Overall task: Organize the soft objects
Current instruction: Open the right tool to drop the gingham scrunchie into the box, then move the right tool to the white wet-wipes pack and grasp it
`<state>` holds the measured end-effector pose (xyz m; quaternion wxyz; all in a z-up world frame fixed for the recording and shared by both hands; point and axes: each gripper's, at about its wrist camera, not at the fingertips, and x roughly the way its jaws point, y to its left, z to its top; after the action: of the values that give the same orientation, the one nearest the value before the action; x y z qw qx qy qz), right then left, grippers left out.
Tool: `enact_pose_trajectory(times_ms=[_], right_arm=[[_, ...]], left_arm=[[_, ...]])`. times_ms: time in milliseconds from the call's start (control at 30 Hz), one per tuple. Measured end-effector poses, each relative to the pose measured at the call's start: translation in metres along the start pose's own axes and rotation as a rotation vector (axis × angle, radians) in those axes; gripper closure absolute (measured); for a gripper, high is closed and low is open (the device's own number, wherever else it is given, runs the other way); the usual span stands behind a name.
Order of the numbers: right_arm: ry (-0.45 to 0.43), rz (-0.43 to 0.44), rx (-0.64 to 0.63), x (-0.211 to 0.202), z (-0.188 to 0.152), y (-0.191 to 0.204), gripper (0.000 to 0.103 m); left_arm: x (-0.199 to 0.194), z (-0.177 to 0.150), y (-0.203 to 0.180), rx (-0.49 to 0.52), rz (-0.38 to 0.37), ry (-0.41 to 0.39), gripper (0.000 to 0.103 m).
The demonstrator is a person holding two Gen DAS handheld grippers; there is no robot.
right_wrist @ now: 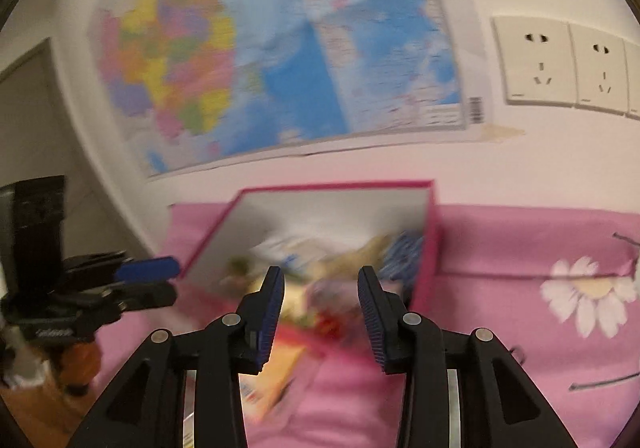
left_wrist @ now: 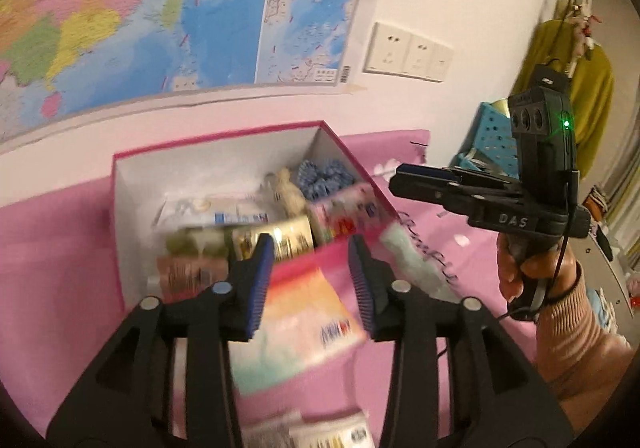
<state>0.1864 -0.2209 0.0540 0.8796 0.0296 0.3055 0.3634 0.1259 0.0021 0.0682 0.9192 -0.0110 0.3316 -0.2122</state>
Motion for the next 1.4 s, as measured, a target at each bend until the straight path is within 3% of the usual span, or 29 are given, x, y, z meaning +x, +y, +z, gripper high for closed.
enact_pose_trajectory(times_ms=[233,400,633,967,1000,1067,1267,1400], right_arm=[[0.143,0.142,-0.073,0.005,-0.053,0.043,0.062],[0.245,0.190,-0.108,0.023,-0.084,0.061,0.062],[0.371,0.235,-0.153,0.055,-0.117,0.087,0.062],[0.453,0.262,-0.162,0.091,-0.132,0.096,0.063],[0.456,0.257,-0.162,0.092,-0.133,0.095,0.065],[0.461,0.260,-0.158,0.092,-0.138,0.094,0.084],[0.422,0.244,-0.119,0.079,-0.141,0.086,0.096],[0.384,0.221,-0.040,0.069,-0.139,0.067,0.098]], left_arm=[[-0.020,-0.071,0.007,-0.026,0.005,0.063,0.061],[-0.019,-0.123,0.018,-0.089,0.020,0.167,0.061],[-0.022,-0.172,0.024,-0.154,0.019,0.255,0.061],[-0.032,-0.202,0.022,-0.195,0.001,0.299,0.059],[-0.032,-0.204,0.021,-0.199,0.001,0.303,0.059],[-0.033,-0.208,0.021,-0.201,0.004,0.310,0.059],[-0.031,-0.207,0.024,-0.234,0.001,0.300,0.058],[-0.032,-0.208,0.027,-0.242,-0.011,0.295,0.058]])
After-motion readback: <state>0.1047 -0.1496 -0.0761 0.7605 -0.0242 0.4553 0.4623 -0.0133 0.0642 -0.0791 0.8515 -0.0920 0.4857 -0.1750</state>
